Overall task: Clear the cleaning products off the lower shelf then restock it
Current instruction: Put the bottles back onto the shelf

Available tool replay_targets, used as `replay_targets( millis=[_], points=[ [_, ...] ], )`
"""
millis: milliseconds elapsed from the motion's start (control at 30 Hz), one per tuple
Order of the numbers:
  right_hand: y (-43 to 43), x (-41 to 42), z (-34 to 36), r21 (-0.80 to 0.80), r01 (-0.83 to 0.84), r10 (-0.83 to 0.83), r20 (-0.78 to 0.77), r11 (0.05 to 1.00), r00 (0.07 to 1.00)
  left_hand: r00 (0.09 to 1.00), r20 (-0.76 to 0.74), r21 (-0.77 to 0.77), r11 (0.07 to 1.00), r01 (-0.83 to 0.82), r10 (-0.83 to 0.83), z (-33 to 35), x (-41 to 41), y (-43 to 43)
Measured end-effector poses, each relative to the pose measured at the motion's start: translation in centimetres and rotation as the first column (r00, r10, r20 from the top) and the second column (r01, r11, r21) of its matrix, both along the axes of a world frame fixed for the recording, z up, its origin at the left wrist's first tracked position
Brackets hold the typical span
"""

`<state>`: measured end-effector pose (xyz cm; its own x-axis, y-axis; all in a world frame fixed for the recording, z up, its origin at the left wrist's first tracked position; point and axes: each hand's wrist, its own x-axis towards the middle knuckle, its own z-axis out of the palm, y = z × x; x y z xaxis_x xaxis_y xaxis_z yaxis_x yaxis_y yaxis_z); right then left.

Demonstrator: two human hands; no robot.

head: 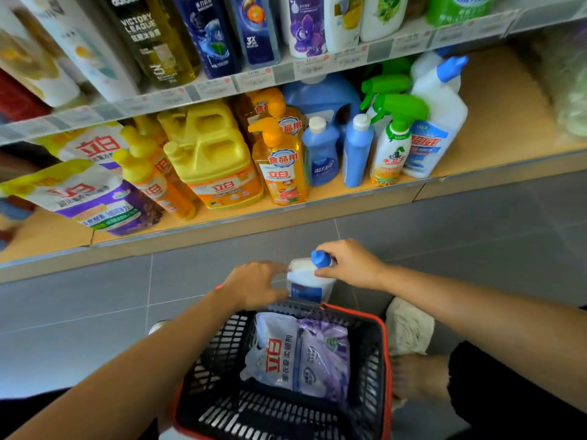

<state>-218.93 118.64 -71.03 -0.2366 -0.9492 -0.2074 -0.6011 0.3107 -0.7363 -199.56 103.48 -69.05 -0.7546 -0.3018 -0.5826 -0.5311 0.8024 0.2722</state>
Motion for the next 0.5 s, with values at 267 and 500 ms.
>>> replay_targets(
  millis=[267, 500],
  points=[
    [3.6, -9.2, 7.4, -0.021, 0.351, -0.349, 0.064, 0.936, 0.935, 0.945, 0.253, 0.028, 0.978, 0.207, -0.208, -2.3, -0.4, 1.1],
    [6.1, -18.7, 14.7, -0.064, 0.379, -0.384, -0.130, 0.923, 0.914, 0.972, 0.092, 0.279, 0.943, 0.182, -0.215, 0.7, -11.2, 1.6]
  ],
)
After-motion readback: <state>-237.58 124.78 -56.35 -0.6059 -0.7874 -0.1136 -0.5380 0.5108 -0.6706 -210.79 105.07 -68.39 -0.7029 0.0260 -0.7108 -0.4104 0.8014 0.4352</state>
